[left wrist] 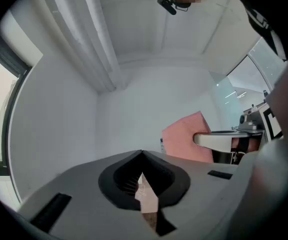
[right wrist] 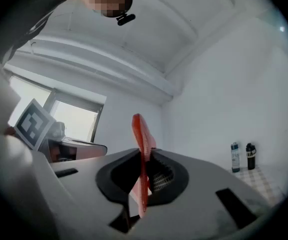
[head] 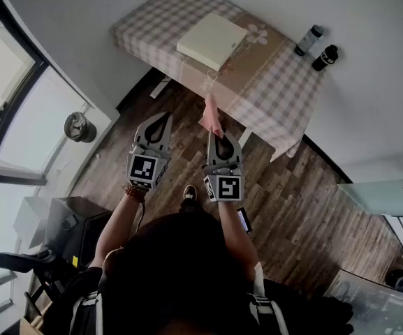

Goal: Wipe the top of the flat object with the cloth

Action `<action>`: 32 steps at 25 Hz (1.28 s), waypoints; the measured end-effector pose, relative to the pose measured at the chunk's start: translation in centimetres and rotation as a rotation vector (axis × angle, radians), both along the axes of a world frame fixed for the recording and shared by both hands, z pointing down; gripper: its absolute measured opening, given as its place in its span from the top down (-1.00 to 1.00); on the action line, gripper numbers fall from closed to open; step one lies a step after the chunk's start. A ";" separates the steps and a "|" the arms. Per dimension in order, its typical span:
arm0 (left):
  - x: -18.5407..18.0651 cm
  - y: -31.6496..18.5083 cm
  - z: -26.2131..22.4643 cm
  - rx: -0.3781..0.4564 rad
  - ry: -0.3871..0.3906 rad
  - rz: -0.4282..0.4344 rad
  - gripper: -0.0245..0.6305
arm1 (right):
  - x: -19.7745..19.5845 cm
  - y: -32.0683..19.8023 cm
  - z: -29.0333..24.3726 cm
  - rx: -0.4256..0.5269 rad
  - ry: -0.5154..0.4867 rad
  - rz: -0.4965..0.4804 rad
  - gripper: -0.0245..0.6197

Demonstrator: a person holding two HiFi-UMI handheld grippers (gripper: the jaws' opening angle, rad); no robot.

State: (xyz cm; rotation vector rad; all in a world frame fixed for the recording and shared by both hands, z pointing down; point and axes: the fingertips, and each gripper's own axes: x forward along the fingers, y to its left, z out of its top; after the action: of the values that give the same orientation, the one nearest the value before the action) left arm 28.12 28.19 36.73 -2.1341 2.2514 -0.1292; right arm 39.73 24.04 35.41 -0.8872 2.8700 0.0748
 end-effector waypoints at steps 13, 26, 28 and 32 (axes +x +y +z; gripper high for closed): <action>-8.2 -12.8 3.3 0.024 -0.005 -0.033 0.93 | -7.9 -15.3 3.8 -0.034 0.021 -0.078 0.87; -24.3 -26.0 9.0 -0.028 0.050 0.129 0.92 | -21.7 -31.2 5.0 -0.098 0.068 0.140 0.87; -24.9 -26.7 9.8 -0.042 0.047 0.154 0.92 | -21.3 -33.1 4.2 -0.124 0.030 0.201 0.87; -25.4 -28.5 11.1 -0.085 0.053 0.194 0.91 | -19.6 -36.3 3.2 -0.129 0.041 0.325 0.87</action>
State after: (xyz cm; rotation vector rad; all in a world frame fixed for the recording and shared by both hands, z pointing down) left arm 2.72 -0.34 47.85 -2.4128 2.0861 -0.1673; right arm 20.10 -12.28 38.63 -1.3856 2.7637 -0.0609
